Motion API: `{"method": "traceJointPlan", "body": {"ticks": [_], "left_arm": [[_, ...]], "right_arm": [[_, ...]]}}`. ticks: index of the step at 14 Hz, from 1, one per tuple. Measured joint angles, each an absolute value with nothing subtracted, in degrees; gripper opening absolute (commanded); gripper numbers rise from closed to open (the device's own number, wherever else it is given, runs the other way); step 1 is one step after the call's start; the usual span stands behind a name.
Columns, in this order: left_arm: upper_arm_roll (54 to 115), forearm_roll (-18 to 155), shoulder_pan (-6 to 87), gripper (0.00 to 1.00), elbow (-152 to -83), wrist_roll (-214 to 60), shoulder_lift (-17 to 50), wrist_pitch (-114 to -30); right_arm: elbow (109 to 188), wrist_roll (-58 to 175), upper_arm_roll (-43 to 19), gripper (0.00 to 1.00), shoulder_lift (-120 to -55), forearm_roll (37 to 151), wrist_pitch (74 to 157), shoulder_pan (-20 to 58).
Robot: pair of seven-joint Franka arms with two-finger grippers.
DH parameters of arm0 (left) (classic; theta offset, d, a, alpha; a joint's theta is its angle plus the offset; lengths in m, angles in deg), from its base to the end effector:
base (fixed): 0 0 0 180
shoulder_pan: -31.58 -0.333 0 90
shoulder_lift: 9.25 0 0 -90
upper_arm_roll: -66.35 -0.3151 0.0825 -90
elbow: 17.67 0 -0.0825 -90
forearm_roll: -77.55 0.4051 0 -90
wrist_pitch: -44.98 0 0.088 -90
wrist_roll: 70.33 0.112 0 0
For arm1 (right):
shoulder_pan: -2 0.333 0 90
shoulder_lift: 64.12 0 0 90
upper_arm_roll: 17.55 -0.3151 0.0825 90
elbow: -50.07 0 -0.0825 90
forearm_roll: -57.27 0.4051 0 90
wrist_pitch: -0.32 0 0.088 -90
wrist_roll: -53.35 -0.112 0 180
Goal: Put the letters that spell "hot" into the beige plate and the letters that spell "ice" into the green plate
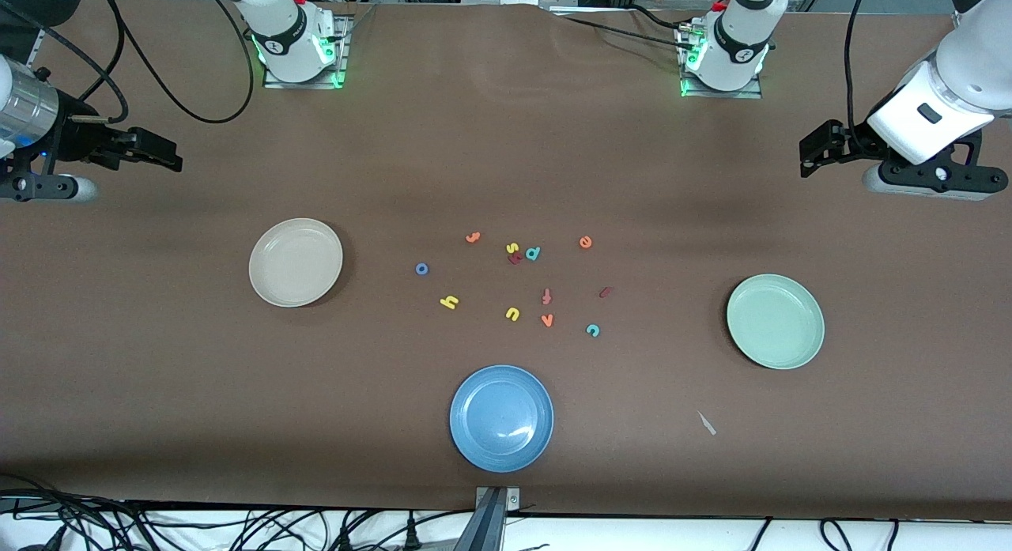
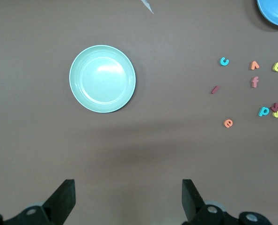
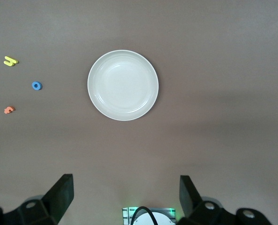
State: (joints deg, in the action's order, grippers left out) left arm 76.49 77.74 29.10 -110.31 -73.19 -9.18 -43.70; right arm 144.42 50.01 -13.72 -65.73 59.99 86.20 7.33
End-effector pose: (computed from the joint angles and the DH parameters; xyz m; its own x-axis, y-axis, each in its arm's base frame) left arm 0.5663 -0.0757 0.5934 0.9941 -0.0833 -0.0700 -0.0840 -0.9964 -0.0066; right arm 0.5695 0.0210 0.5601 0.9837 -0.0294 -0.1772 -0.0361 -0.9987 -0.0351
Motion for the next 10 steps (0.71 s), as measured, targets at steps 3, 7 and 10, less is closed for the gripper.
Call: {"method": "traceJointPlan", "body": {"ticks": [3,7,10], "left_arm": [[76.5,77.7,29.1,1.0,-110.3,-73.2,-9.2,-43.7],[76.5,77.7,29.1,1.0,-110.3,-73.2,-9.2,-43.7],[76.5,77.7,29.1,1.0,-110.3,-73.2,-9.1,-43.7]], "right_arm": [[144.4,50.0,-13.7,1.0,-65.9,60.0,86.2,7.4],[144.4,50.0,-13.7,1.0,-65.9,60.0,86.2,7.8],[144.4,50.0,-13.7,1.0,-65.9,60.0,86.2,7.9]]}}
